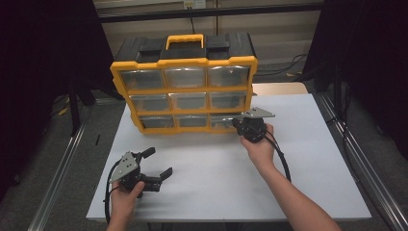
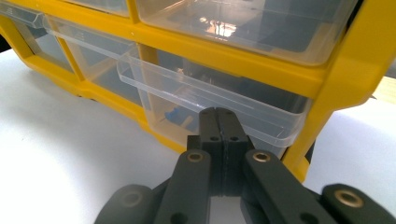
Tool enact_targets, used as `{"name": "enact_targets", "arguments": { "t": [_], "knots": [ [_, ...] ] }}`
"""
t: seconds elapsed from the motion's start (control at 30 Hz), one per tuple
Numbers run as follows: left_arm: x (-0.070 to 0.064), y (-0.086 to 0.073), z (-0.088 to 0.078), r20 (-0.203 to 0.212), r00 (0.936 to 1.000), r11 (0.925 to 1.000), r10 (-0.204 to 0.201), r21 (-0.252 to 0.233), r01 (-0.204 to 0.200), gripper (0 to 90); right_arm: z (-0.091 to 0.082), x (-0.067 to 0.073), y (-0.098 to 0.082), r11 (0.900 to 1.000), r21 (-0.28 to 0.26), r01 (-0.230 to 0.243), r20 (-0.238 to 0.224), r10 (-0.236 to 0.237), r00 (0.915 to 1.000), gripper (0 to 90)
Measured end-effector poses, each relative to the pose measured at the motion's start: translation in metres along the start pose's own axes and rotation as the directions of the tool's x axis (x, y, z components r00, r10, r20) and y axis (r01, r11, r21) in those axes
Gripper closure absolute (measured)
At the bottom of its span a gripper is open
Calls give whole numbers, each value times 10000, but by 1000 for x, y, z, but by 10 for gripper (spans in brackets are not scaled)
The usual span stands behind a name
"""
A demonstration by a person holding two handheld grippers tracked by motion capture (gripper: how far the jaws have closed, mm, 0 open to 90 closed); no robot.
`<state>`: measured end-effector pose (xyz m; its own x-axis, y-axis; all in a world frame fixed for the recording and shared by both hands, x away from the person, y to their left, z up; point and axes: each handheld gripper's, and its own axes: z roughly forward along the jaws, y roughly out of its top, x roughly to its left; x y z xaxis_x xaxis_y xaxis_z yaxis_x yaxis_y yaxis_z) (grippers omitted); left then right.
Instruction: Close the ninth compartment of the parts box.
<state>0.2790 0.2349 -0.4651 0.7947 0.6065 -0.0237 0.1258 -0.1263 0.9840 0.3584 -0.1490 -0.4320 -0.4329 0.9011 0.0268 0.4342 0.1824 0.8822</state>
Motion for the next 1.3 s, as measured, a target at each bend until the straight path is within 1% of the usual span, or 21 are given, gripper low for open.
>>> {"name": "enact_targets", "arguments": {
  "t": [0.03,0.07,0.1,0.13,0.17,0.2,0.27,0.3,0.33,0.47,0.57,0.6,0.77,1.0,1.07,1.1,1.17,1.2,1.3],
  "knots": [
    [1,0,0,103,9999,10000,4,-2,-4,19,0,0,0,10000,-17,32,7,-32,10000,900],
    [0,0,0,4,10000,10000,-1,-2,1,19,0,-1,1,10000,-16,-2,35,2,10000,900],
    [0,0,0,5,10000,10000,11,-2,-11,19,1,-1,1,10000,-10,-12,42,12,10000,900],
    [-1,0,0,19,9999,9999,-135,-33,135,19,1,-1,1,10000,-19,-1,62,1,10000,900],
    [1,0,0,108,9999,10000,-12,7,12,19,1,-1,1,10000,-14,-2,64,3,10000,900],
    [0,0,0,-3,10000,10000,-4,23,4,19,1,-1,1,10000,-9,-17,72,17,10000,900],
    [0,0,0,4,10000,10000,5,-8,-5,19,2,-1,1,10000,19,-32,124,32,9999,900],
    [1,0,0,127,9999,10000,9,-9,-9,20,2,-2,1,10000,4,-34,120,34,9999,900],
    [2,0,1,339,9994,10000,24,-75,-22,20,2,-2,1,10000,2,-21,166,21,9999,900],
    [2,-1,1,324,9995,10000,-38,-83,41,19,3,-3,2,10000,7,-32,203,32,9998,900],
    [1,-1,1,392,9992,10000,-53,-76,56,19,4,-4,2,10000,-14,-42,196,42,9998,900],
    [2,-1,1,384,9993,9999,-49,-85,52,19,4,-4,1,9999,-24,-99,255,100,9996,900],
    [1,-1,1,384,9992,10000,-67,-64,70,19,6,-5,1,10000,38,-60,213,59,9998,900],
    [1,-1,2,382,9992,9999,-126,-77,129,19,8,-8,2,10000,11,-30,362,29,9993,900],
    [1,-1,2,381,9992,9999,-112,-67,114,19,8,-8,3,9999,43,-102,368,101,9993,900],
    [2,-1,2,394,9992,10000,-36,-37,38,19,9,-8,3,9999,51,-96,404,94,9991,900],
    [1,-1,2,388,9992,9999,-94,-68,96,19,9,-9,3,9999,59,-96,416,94,9991,900],
    [1,-1,1,370,9993,9999,-93,-66,96,19,10,-9,3,10000,62,-36,438,33,9990,900],
    [2,-1,1,383,9992,9999,-84,-77,87,19,11,-10,3,10000,40,-57,454,56,9990,900]
  ]
}}
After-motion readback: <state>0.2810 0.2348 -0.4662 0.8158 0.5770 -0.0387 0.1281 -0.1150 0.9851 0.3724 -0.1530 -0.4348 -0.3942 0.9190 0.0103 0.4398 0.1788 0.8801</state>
